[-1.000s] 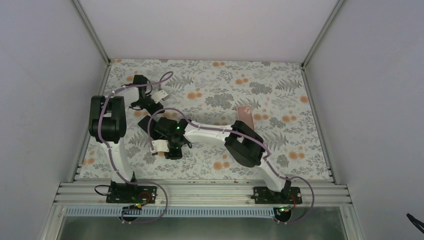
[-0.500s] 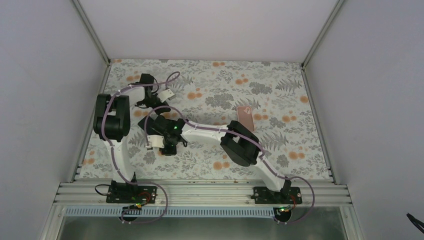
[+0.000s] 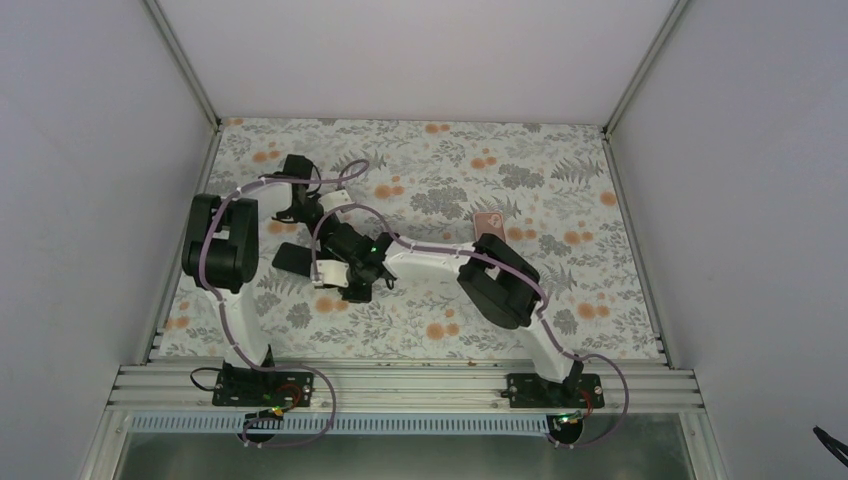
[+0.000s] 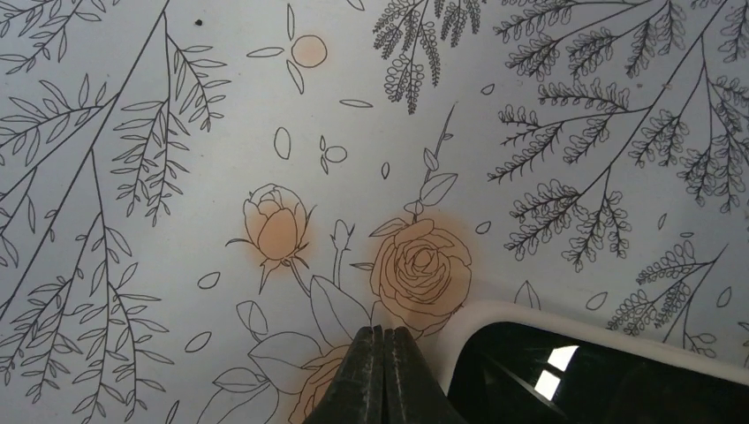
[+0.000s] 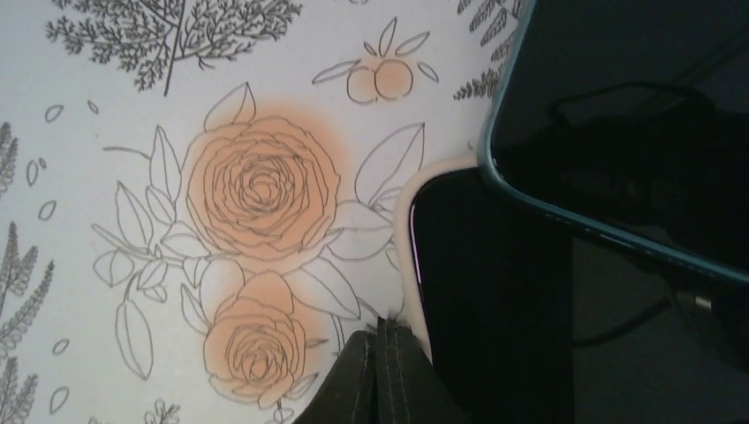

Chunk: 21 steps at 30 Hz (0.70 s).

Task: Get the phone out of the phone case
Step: Adjust the phone at the center of the board.

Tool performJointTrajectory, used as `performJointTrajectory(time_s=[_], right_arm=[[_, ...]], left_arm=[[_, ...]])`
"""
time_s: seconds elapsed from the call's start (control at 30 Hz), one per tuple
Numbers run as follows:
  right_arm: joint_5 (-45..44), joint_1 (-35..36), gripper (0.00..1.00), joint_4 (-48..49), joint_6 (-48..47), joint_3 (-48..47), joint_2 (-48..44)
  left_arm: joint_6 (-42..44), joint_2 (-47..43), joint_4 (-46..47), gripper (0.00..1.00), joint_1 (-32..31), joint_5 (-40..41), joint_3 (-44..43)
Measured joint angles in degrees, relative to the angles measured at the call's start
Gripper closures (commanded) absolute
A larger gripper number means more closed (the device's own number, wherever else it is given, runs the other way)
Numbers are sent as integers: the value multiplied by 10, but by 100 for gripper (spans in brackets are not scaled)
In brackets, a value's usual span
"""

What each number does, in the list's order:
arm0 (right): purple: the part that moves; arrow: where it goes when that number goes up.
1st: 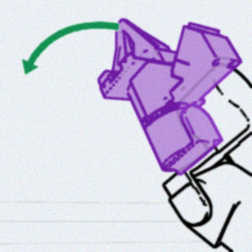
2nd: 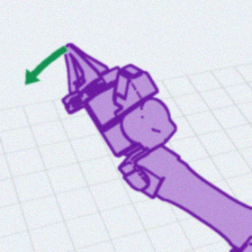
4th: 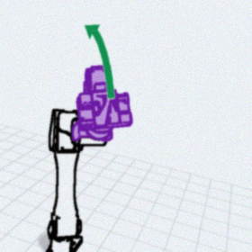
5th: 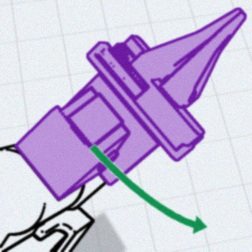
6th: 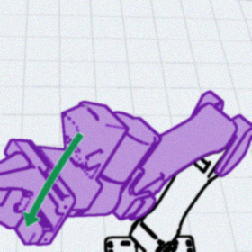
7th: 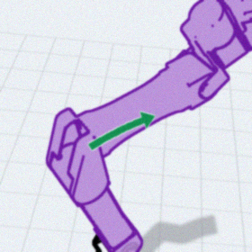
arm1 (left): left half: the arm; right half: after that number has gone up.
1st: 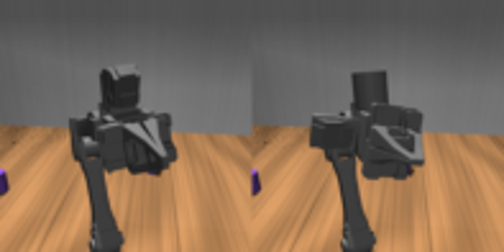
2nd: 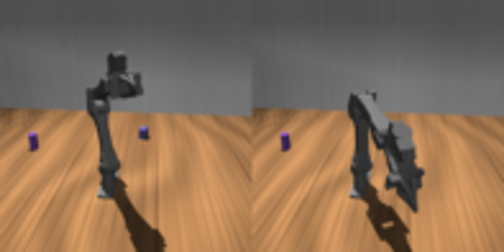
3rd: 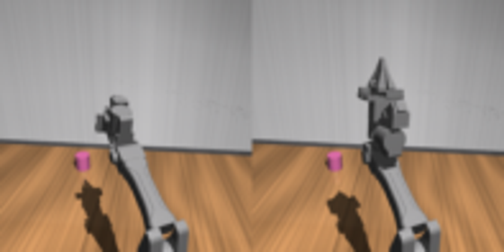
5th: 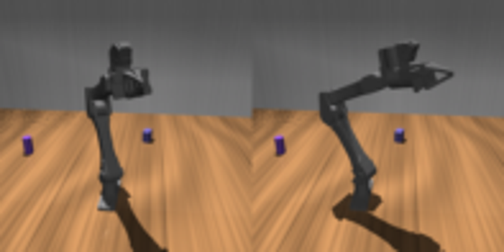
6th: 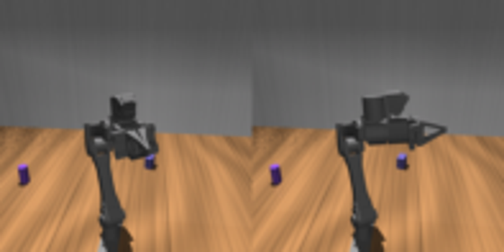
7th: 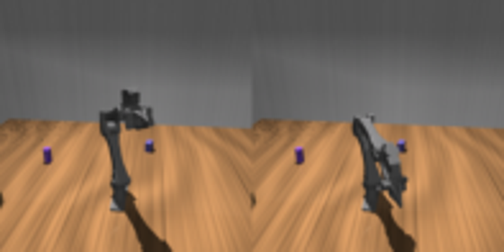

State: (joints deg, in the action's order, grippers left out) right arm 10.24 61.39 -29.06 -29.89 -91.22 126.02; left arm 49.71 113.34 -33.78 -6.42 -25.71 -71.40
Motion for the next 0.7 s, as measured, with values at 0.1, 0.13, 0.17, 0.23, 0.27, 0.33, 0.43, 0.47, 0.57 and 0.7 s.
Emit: performJointTrajectory(time_s=[0.1, 0.13, 0.17, 0.23, 0.27, 0.33, 0.43, 0.47, 0.57, 0.7], right_arm=[[2, -7, 96, -3, 0, 6, -4], [3, -7, 96, -3, 0, 7, -5], [3, -9, 96, -3, 0, 9, -7], [6, -13, 96, -6, 0, 13, -10], [9, -17, 96, -7, 0, 17, -13], [12, -26, 96, -12, -1, 26, -19], [14, -48, 96, -27, -1, 36, -28], [16, -54, 96, -30, -1, 37, -30], [16, -75, 96, -41, -2, 37, -32], [8, -94, 96, -51, -5, 37, -34]], left_arm=[[10, -5, 1, 98, -1, 6, 7], [11, -7, 2, 98, -1, 7, 9], [14, -10, 6, 98, -1, 10, 13], [18, -18, 15, 98, -1, 18, 25], [20, -23, 19, 98, -1, 23, 31], [22, -31, 26, 98, -1, 33, 42], [24, -45, 27, 98, 5, 51, 55], [24, -49, 28, 98, 7, 57, 59], [24, -59, 30, 98, 11, 74, 71], [24, -77, 31, 98, 14, 92, 91]])
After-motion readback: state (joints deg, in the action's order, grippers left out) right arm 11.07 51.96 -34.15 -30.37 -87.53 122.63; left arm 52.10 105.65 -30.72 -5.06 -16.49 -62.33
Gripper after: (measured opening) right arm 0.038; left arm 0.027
